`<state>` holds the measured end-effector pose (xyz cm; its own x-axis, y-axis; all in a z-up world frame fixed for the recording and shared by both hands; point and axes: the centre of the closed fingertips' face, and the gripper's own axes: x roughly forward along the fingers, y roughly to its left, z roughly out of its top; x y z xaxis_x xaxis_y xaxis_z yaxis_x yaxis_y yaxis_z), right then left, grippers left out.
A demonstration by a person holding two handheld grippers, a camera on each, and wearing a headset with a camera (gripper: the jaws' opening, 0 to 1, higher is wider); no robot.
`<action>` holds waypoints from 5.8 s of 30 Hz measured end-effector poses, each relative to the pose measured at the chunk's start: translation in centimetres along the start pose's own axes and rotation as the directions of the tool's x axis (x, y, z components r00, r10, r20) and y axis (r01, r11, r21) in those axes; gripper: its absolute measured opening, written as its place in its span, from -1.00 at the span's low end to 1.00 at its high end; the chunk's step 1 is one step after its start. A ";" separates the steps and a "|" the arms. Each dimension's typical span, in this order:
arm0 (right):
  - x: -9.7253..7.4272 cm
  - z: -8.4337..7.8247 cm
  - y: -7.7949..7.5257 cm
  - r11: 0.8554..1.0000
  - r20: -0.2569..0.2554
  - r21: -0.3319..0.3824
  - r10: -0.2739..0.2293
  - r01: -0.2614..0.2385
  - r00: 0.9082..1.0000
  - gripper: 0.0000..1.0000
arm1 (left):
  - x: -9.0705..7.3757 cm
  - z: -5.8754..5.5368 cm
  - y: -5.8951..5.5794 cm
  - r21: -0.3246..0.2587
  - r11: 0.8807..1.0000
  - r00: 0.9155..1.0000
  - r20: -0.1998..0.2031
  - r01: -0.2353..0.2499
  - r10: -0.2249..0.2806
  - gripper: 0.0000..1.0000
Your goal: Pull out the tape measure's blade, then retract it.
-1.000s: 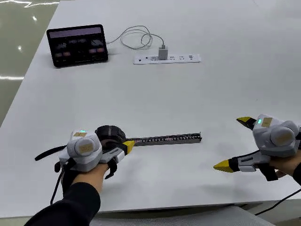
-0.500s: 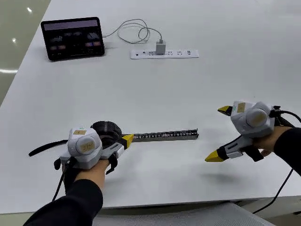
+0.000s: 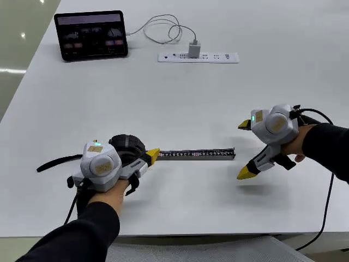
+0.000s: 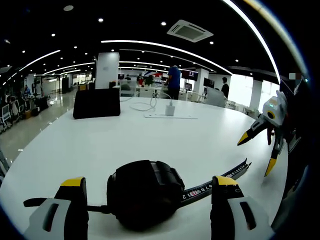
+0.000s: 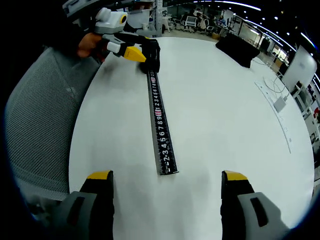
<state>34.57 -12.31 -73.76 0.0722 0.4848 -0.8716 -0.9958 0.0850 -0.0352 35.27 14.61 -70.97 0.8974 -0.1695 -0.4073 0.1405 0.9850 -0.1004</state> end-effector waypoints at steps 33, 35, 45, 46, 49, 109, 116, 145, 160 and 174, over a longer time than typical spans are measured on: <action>1.6 -0.5 0.5 0.993 -0.068 -0.060 0.099 -0.103 0.993 -0.75 | 0.1 -1.1 0.4 -0.025 1.000 1.000 -0.030 -0.007 0.006 1.00; 1.6 -0.5 0.6 0.993 -0.070 -0.054 0.100 -0.104 0.993 -0.75 | 0.1 -1.1 0.4 -0.024 1.000 1.000 -0.031 -0.008 0.007 1.00; 1.8 -0.4 0.5 0.992 -0.122 -0.063 0.097 -0.105 0.988 -0.78 | 0.1 -1.3 0.6 -0.039 0.999 0.999 -0.043 -0.015 0.014 0.95; 1.8 -0.4 0.5 0.993 -0.132 -0.066 0.093 -0.102 0.987 -0.78 | 0.1 -1.5 0.7 -0.047 0.999 0.999 -0.047 -0.019 0.016 0.94; 1.8 -0.7 0.4 0.993 -0.134 -0.065 0.085 -0.094 0.987 -0.79 | 0.2 -1.5 0.8 -0.063 0.998 0.999 -0.049 -0.024 0.021 0.92; 2.6 -0.6 -0.1 0.997 -0.172 0.048 0.064 -0.057 0.983 -0.80 | 0.9 -1.7 0.8 -0.057 0.998 0.988 -0.151 -0.033 0.024 0.23; 2.5 -0.5 0.0 0.998 -0.154 0.039 0.060 -0.054 0.986 -0.80 | 0.9 -1.7 0.8 -0.061 0.998 0.988 -0.153 -0.031 0.021 0.23; 2.9 0.4 0.3 0.999 -0.120 0.038 0.041 -0.037 0.992 -0.79 | 1.0 -1.7 0.7 -0.065 0.998 0.988 -0.154 -0.024 0.014 0.23; 3.0 0.9 0.5 0.999 -0.111 0.039 0.039 -0.035 0.993 -0.78 | 0.9 -1.7 0.7 -0.069 0.997 0.988 -0.156 -0.023 0.012 0.23; 3.4 1.3 0.1 0.999 -0.101 0.039 0.037 -0.033 0.994 -0.78 | 0.9 -1.7 0.7 -0.071 0.997 0.988 -0.156 -0.023 0.012 0.23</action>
<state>34.78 -9.57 -76.07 0.0297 0.3974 -0.9172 -0.9946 0.1030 0.0124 35.47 15.08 -72.94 0.8227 -0.1611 -0.5452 0.0896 0.9838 -0.1555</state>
